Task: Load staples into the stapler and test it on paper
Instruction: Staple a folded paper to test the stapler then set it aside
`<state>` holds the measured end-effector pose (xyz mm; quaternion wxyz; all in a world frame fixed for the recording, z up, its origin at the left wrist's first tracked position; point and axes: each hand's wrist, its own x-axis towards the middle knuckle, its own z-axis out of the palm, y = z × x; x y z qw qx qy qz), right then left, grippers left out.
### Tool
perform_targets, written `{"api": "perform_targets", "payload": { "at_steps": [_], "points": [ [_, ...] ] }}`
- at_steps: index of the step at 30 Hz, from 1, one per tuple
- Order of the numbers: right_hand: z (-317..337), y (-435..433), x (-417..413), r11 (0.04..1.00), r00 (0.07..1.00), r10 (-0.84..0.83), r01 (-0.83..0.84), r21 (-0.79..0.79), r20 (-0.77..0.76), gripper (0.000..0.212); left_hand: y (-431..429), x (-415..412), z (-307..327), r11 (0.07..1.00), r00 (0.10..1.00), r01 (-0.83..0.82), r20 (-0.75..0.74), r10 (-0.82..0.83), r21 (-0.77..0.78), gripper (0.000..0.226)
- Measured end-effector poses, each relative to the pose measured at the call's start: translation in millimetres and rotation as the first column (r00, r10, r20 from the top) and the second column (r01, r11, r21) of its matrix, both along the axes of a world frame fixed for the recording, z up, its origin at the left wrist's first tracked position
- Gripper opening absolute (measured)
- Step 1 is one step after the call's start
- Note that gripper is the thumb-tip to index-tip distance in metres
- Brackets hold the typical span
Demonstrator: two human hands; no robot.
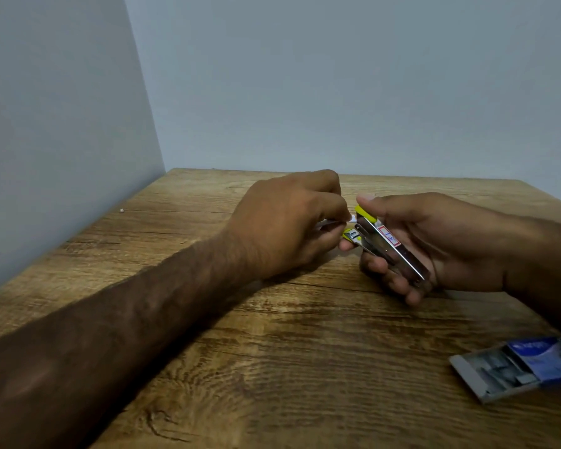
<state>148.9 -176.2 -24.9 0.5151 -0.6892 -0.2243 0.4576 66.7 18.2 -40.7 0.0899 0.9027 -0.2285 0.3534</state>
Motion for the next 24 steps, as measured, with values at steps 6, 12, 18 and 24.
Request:
{"api": "perform_targets", "payload": {
  "at_steps": [6,12,18,24],
  "points": [
    [-1.4,0.9,-0.4,0.999,1.000,-0.012,0.012,0.034,0.011,0.055,0.2,-0.1,1.0,0.999,1.000,0.003,-0.012,-0.003,-0.039,0.014],
    [-1.6,0.7,0.7,0.996,0.999,-0.039,0.040,0.083,-0.002,0.054,3.2,-0.3,1.6,0.999,1.000,-0.012,-0.016,0.012,0.051,0.016],
    [-3.0,1.3,-0.1,0.994,0.998,-0.064,0.062,0.092,0.016,0.056,3.2,0.3,1.9,0.986,0.999,-0.023,0.037,0.017,0.168,0.015],
    [-5.0,2.7,-1.6,0.990,0.994,-0.089,0.081,0.112,0.066,0.055,3.3,0.0,5.9,0.969,0.992,-0.018,0.128,-0.014,0.245,0.013]
  ]
}}
